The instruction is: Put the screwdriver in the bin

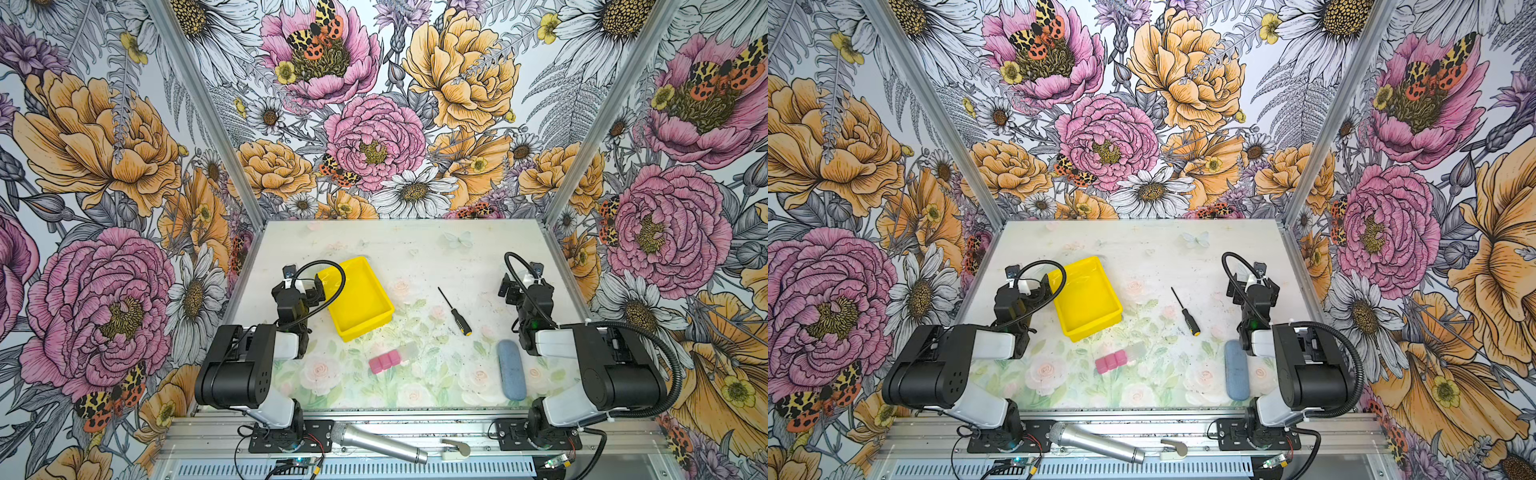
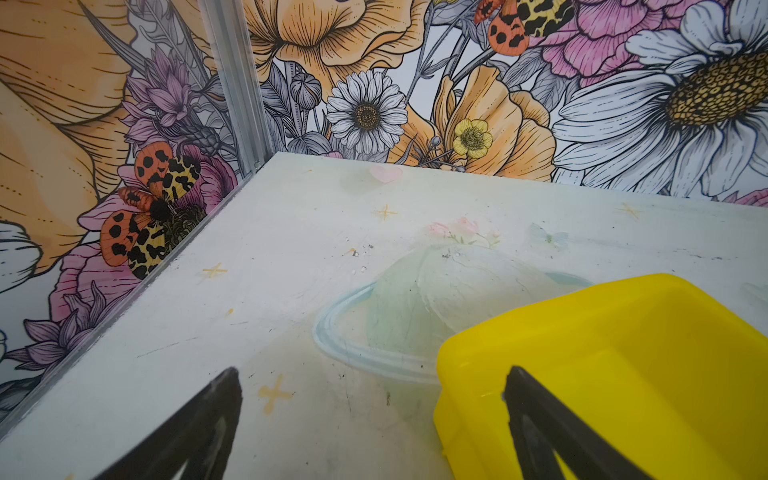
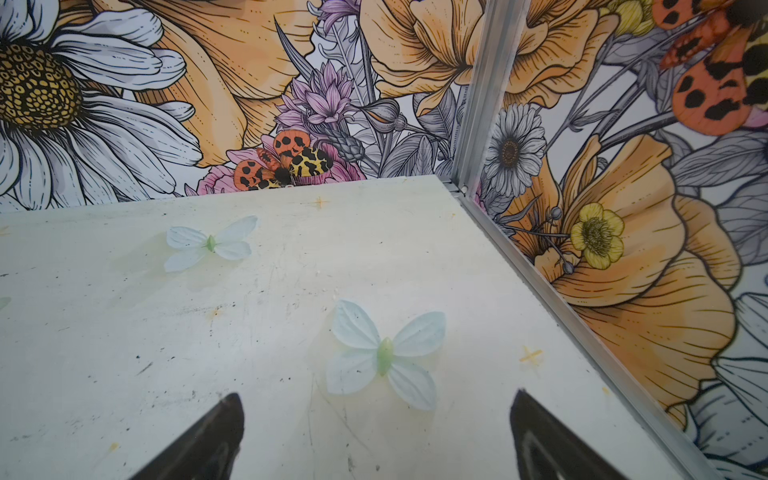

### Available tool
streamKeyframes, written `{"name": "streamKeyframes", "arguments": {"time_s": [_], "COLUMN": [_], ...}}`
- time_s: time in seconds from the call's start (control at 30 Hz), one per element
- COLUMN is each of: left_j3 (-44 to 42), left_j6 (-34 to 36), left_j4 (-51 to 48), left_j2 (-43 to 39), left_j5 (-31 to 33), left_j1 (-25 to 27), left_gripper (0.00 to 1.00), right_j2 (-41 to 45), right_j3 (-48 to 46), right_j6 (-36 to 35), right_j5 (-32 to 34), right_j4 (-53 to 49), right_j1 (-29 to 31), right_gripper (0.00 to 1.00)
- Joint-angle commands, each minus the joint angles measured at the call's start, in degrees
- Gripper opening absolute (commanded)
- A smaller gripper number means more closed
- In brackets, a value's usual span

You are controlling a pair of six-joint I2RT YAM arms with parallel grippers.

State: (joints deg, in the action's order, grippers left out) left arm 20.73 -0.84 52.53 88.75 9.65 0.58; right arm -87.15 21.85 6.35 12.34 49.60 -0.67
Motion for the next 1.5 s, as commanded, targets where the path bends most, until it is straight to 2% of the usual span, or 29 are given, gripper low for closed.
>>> {"name": "streamKeyframes", "arguments": {"time_s": [0.0,1.0,1.17,1.33,1.47], "left_j3": [0.9,0.5,-0.2,0.0,1.9], "left_j6": [1.0,0.6,0.5,-0.5,-1.0], "left_j4": [1.1,1.7,2.2,-1.5,-11.6], "left_j2": [0.0,-0.2,-1.3,-5.0,-10.8], "left_j5": [0.4,1.1,1.6,1.9,1.0], "left_j1": [0.1,0.0,0.0,-0.5,-1.3], "left_gripper": [0.99,0.99,0.99,0.99,0.99], "right_j2": [-0.8,-0.6,0.3,0.6,1.7], "right_j3": [-0.2,-0.3,-0.9,-1.3,-1.8], "right_j6": [-0.1,-0.1,1.3,0.5,-0.4], "right_j5": [0.6,0.6,6.2,6.0,5.3], "right_j4": [1.5,1.6,1.9,2.6,2.8], "right_j1": [0.5,0.5,1.1,1.6,2.1], "right_gripper": [0.99,1.00,1.00,1.00,0.99]}}
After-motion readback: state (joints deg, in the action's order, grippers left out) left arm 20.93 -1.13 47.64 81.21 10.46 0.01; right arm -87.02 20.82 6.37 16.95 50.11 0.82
